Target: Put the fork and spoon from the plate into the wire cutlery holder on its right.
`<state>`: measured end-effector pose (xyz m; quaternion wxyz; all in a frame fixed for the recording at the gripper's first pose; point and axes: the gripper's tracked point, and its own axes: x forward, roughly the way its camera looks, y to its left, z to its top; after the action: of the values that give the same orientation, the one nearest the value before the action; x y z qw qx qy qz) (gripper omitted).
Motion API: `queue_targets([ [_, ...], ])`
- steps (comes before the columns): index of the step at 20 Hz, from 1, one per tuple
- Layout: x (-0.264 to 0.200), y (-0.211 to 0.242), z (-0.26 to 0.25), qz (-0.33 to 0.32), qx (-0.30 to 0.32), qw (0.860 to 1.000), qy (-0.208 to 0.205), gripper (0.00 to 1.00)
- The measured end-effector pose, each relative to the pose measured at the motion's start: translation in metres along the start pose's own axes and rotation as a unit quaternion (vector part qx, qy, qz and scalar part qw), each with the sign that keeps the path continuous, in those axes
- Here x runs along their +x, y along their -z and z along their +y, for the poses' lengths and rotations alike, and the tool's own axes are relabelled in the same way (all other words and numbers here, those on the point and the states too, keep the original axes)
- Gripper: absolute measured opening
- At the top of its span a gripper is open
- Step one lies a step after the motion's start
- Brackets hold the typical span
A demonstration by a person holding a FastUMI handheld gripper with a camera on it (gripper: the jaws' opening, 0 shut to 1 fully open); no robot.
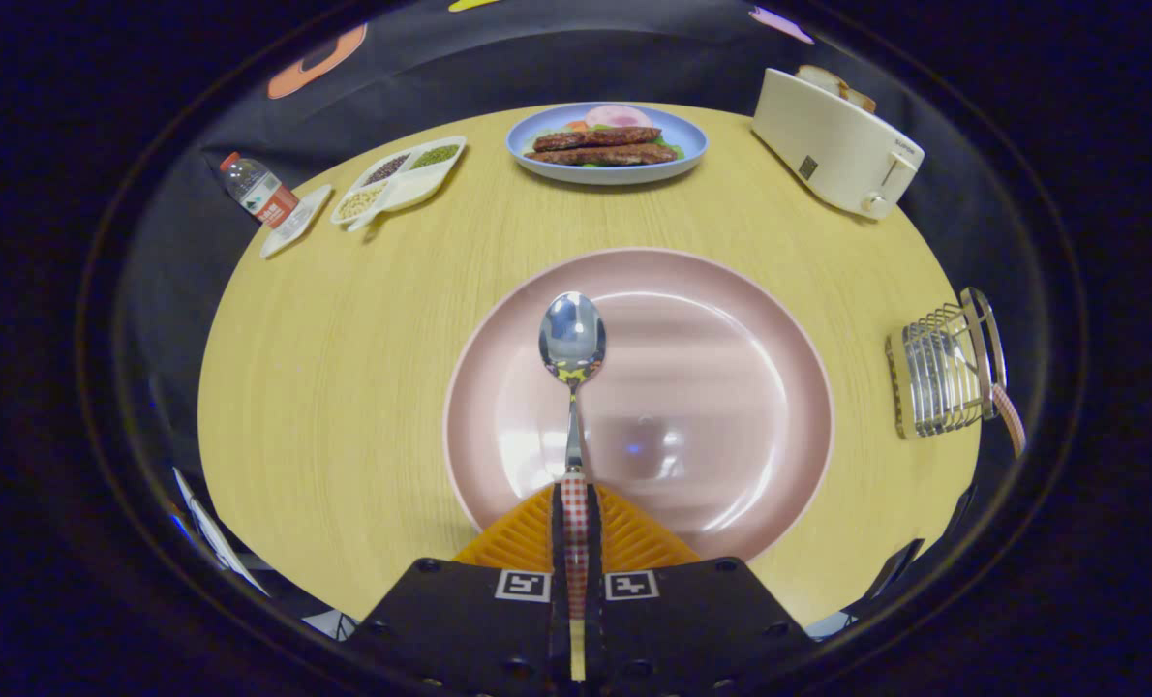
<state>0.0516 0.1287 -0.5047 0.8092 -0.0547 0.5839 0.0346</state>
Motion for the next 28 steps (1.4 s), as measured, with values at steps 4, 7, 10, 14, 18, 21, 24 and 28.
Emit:
queue_targets([
  [4, -0.030, -0.007, 0.000, -0.002, -0.020, 1.000, -0.014, 0.06],
  [7, -0.059, -0.020, -0.012, -0.008, -0.036, 0.999, -0.009, 0.06],
  [10, -0.091, -0.035, -0.030, -0.021, -0.054, 0.998, -0.001, 0.06],
  [14, -0.123, -0.042, -0.055, -0.022, -0.065, 0.998, -0.008, 0.06],
  [18, -0.150, -0.050, -0.094, -0.024, -0.071, 0.997, -0.013, 0.06],
  [21, -0.159, -0.060, -0.132, -0.030, -0.076, 0.997, -0.006, 0.06],
  [24, -0.179, -0.066, -0.160, -0.034, -0.069, 0.997, -0.017, 0.06],
  [28, -0.187, -0.063, -0.201, -0.014, -0.070, 0.997, -0.018, 0.05],
])
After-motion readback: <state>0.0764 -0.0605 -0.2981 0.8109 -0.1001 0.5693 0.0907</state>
